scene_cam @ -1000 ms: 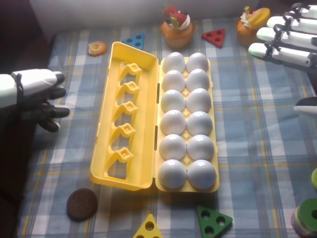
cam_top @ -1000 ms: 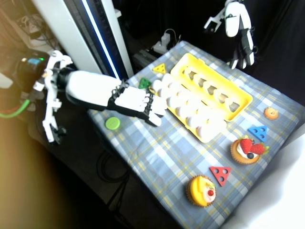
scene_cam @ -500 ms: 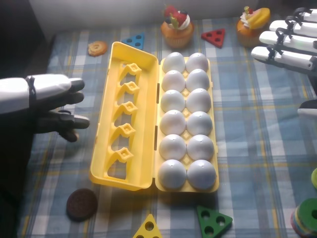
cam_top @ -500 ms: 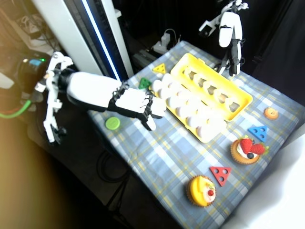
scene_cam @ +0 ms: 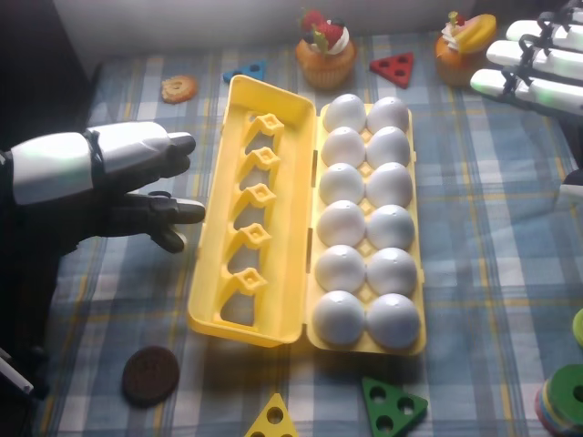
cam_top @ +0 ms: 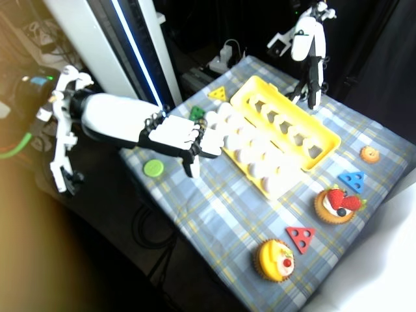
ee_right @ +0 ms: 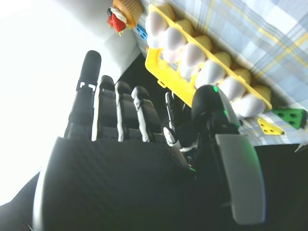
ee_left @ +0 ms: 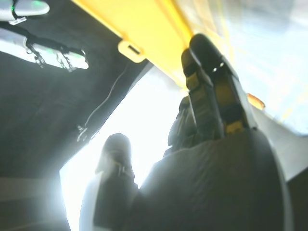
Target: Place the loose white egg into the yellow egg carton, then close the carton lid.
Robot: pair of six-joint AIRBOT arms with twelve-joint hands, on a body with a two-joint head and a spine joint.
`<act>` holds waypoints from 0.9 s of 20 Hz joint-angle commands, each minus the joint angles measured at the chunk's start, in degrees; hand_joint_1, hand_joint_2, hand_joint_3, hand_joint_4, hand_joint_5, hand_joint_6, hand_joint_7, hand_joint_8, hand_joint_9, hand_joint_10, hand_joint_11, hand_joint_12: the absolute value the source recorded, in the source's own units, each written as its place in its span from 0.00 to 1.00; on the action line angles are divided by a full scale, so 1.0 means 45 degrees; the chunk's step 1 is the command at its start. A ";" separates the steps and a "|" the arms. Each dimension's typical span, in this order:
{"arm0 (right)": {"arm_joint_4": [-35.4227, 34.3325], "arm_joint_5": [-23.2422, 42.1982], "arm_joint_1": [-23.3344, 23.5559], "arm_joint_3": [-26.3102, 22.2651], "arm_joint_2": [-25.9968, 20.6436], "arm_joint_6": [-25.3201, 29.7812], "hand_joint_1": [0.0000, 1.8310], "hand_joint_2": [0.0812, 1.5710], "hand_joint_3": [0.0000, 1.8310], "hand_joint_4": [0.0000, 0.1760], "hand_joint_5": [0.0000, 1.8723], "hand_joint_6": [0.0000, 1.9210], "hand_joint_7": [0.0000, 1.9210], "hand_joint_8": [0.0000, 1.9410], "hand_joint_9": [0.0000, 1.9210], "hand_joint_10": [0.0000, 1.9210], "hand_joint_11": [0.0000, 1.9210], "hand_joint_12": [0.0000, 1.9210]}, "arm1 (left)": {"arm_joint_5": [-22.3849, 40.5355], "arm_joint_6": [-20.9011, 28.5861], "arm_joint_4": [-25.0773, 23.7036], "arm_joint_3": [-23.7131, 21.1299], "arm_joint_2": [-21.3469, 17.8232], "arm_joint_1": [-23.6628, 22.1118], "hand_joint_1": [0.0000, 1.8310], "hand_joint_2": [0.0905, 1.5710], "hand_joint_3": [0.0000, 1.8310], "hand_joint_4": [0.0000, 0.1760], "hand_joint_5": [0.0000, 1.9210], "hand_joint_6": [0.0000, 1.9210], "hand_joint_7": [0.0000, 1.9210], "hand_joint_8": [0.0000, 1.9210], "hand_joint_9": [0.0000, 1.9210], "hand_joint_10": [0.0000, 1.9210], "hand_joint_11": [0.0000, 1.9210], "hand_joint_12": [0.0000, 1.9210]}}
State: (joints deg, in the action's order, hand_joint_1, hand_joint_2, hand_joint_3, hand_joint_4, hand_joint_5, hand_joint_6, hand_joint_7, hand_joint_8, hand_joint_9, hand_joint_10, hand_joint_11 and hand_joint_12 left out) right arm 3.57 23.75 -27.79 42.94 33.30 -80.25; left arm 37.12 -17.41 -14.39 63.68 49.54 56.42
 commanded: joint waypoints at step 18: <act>-0.0100 0.1564 0.0122 -0.0036 -0.0112 -0.0069 0.22 0.88 0.00 0.00 0.00 0.00 0.00 0.00 0.00 0.00 0.00 0.72 | 0.0845 0.0260 -0.0514 0.0122 0.0252 -0.0563 0.00 0.78 0.00 0.22 0.00 0.00 0.04 0.00 0.25 0.01 0.05 0.74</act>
State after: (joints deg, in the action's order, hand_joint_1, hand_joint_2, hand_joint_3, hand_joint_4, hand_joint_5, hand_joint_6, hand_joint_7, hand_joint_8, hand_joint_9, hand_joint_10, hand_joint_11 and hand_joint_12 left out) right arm 3.60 23.88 -27.79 42.92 33.28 -80.23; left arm 35.24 -16.73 -18.15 64.18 50.50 54.50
